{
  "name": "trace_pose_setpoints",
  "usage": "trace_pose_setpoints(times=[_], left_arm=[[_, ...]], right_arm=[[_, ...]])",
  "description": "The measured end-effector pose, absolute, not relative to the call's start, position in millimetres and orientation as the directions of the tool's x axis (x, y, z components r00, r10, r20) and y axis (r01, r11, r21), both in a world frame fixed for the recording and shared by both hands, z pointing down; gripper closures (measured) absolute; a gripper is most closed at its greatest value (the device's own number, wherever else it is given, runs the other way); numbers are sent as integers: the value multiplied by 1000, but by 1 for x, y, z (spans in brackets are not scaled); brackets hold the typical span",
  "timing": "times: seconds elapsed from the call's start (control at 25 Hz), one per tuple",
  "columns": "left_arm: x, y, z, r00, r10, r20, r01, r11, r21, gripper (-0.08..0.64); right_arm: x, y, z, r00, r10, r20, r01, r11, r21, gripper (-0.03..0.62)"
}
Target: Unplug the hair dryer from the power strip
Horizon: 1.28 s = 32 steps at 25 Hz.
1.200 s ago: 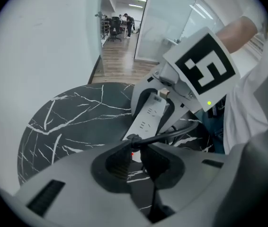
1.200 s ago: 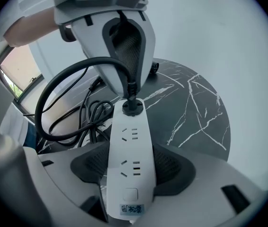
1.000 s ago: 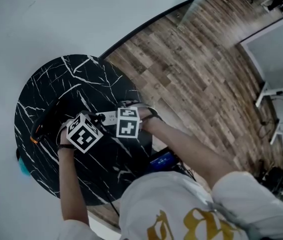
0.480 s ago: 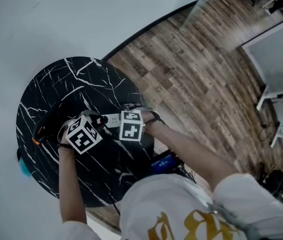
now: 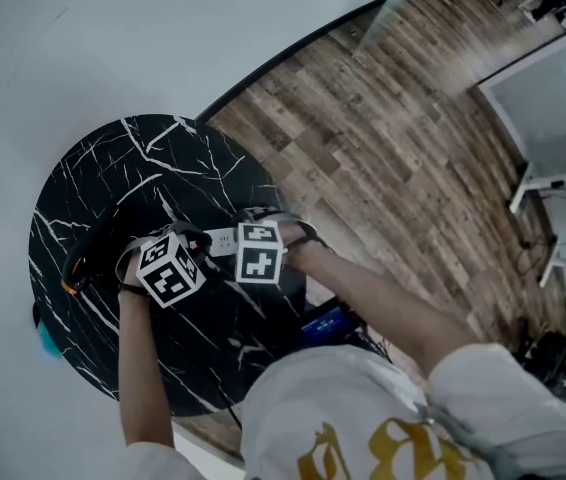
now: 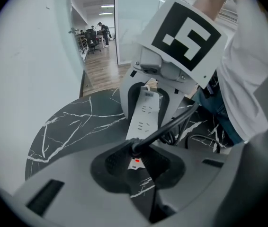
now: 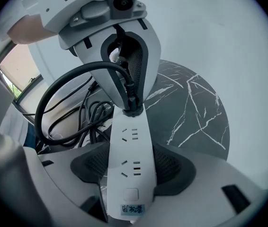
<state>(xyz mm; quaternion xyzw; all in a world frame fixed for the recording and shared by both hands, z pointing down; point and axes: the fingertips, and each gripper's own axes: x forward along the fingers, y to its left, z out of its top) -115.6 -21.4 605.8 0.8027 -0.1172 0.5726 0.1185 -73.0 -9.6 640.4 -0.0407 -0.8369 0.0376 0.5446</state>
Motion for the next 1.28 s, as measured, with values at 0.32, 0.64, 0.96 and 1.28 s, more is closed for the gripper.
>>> trace_pose_setpoints(times=[0.32, 0.64, 0.96, 1.28], left_arm=[[-117, -20, 603, 286, -8, 958, -286, -955, 77, 512], [-117, -22, 600, 254, 28, 967, -305, -946, 107, 512], [-115, -24, 600, 329, 72, 942, -373, -906, 199, 508], [-114, -28, 595, 341, 86, 936, -380, -898, 221, 508]], right_arm=[[-76, -9, 638, -407, 113, 907, 40, 994, -106, 324], [-75, -11, 638, -423, 96, 901, 12, 995, -100, 324], [-72, -8, 642, -416, 94, 904, 9, 995, -99, 324], [-73, -9, 638, -407, 104, 907, -6, 993, -117, 324]])
